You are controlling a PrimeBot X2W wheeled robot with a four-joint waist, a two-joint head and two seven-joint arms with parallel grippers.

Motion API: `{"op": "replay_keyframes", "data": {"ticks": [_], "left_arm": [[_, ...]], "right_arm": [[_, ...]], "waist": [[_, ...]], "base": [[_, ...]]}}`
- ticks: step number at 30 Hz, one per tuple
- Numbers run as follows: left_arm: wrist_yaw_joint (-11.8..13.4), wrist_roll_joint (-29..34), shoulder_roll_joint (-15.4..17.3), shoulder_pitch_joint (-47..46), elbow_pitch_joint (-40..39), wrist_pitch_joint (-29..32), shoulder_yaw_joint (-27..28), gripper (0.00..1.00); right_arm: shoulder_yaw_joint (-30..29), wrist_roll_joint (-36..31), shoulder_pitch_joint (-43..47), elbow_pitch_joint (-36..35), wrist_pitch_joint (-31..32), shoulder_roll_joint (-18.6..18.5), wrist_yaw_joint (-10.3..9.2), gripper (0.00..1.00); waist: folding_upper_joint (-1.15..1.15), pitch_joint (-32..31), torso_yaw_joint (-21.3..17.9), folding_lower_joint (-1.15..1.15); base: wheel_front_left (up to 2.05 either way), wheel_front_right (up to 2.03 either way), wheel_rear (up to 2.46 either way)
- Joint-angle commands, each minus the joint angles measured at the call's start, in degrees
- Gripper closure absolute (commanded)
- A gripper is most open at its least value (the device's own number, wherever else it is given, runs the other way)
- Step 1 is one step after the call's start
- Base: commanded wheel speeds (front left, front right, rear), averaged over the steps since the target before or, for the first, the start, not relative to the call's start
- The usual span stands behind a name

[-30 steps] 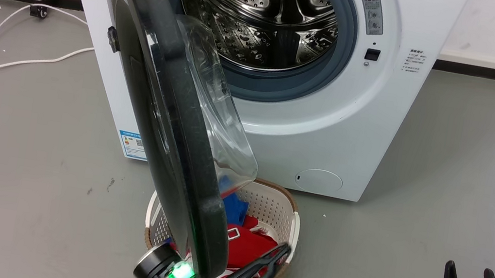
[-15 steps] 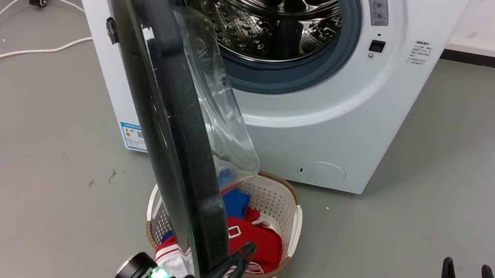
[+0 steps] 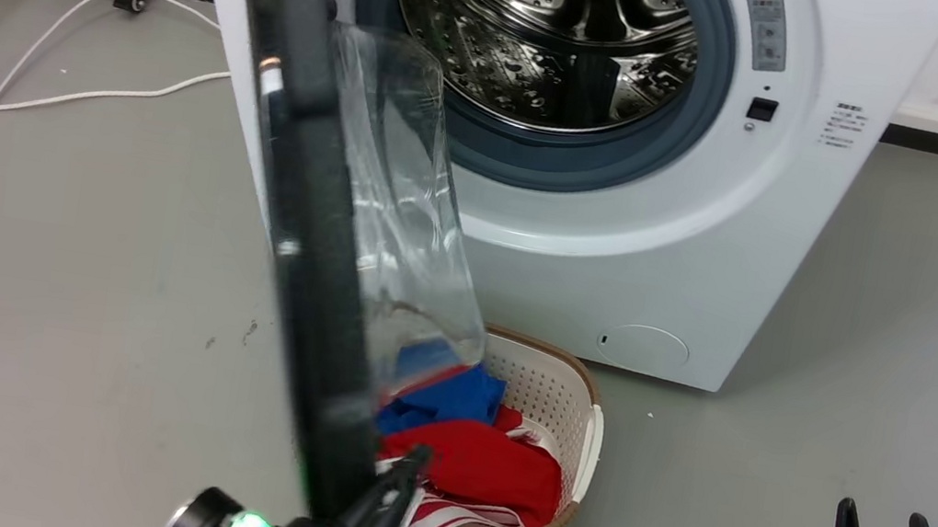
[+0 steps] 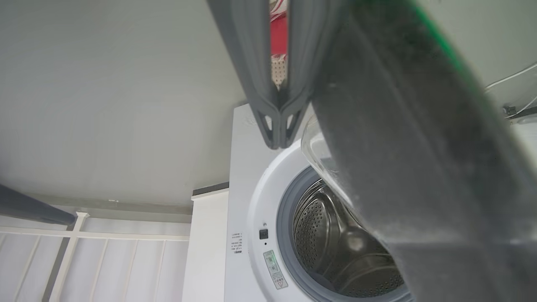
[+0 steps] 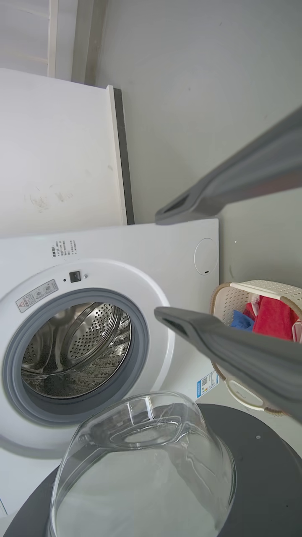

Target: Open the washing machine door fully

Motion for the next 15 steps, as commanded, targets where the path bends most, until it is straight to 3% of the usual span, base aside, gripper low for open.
{"op": "replay_keyframes", "data": {"ticks": [1, 15], "left_arm": [[1.76, -0.41, 1.3, 0.29, -0.51, -0.04, 2.82, 1.0], [5.08, -1.05, 3.4, 4.93, -3.93, -0.06, 12.24, 1.0]], "right_arm": [[0.06, 0.41, 0.59, 0.12, -0.12, 0.1, 0.01, 0.0], [-0.08, 0.55, 1.11, 0.67, -0.12, 0.1, 0.01, 0.0]], "waist": [[0.0, -0.15, 0.63, 0.0], [0.0, -0.6, 4.02, 0.0]], "base": [[0.0, 0.0, 0.0], [0.0, 0.0, 0.0]]}}
